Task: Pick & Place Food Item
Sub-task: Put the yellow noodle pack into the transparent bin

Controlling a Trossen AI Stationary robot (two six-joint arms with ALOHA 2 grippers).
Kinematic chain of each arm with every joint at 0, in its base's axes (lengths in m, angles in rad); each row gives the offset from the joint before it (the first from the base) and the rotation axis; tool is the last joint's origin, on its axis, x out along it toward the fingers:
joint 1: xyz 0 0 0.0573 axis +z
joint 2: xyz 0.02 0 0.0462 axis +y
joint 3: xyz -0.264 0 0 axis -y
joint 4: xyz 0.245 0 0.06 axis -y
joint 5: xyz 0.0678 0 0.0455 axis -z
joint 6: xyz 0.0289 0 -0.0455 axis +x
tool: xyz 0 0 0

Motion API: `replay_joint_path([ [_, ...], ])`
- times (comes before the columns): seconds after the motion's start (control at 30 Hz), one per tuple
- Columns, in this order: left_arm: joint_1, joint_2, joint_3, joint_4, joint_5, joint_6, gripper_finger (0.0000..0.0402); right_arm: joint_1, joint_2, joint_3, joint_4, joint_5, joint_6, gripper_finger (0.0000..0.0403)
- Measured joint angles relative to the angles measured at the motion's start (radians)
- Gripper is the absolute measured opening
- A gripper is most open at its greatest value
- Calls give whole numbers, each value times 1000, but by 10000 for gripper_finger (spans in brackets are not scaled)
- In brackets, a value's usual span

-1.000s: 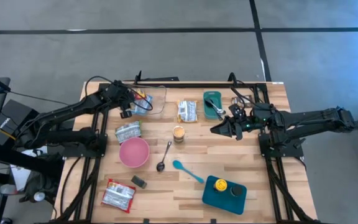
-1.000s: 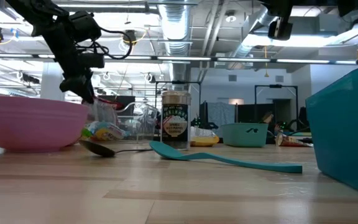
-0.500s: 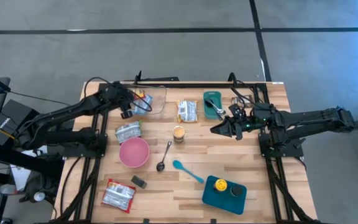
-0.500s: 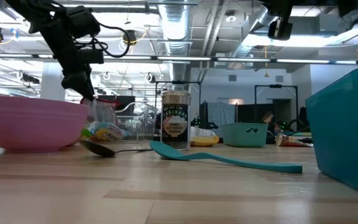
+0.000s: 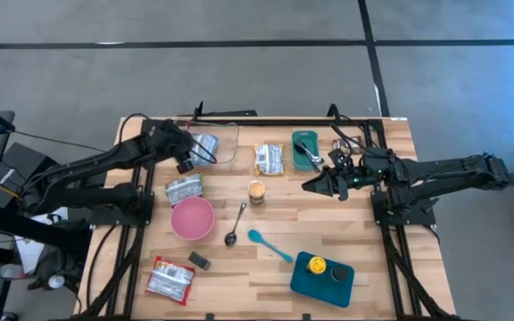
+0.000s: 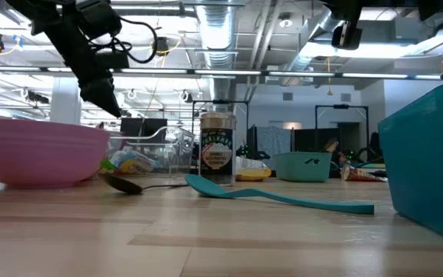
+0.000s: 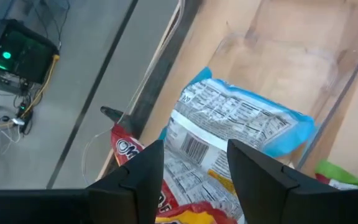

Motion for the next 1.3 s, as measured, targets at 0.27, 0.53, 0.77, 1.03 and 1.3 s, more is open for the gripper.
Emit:
replay_joint_path([
  [0.27,-8,-38,0,22,0,-167,159,0,0,0,0,0,0,102],
  [0.53,-8,-59,0,106,54,-465,145,-1,0,0,0,0,0,102],
  [0.77,-11,-64,0,272,234,-778,134,-14,0,0,0,6,0,102],
  [1.03,-33,-64,0,451,447,-1002,125,-52,0,0,0,11,0,102],
  [1.3,-140,-63,0,501,451,-1021,127,-102,0,0,-6,11,0,102],
])
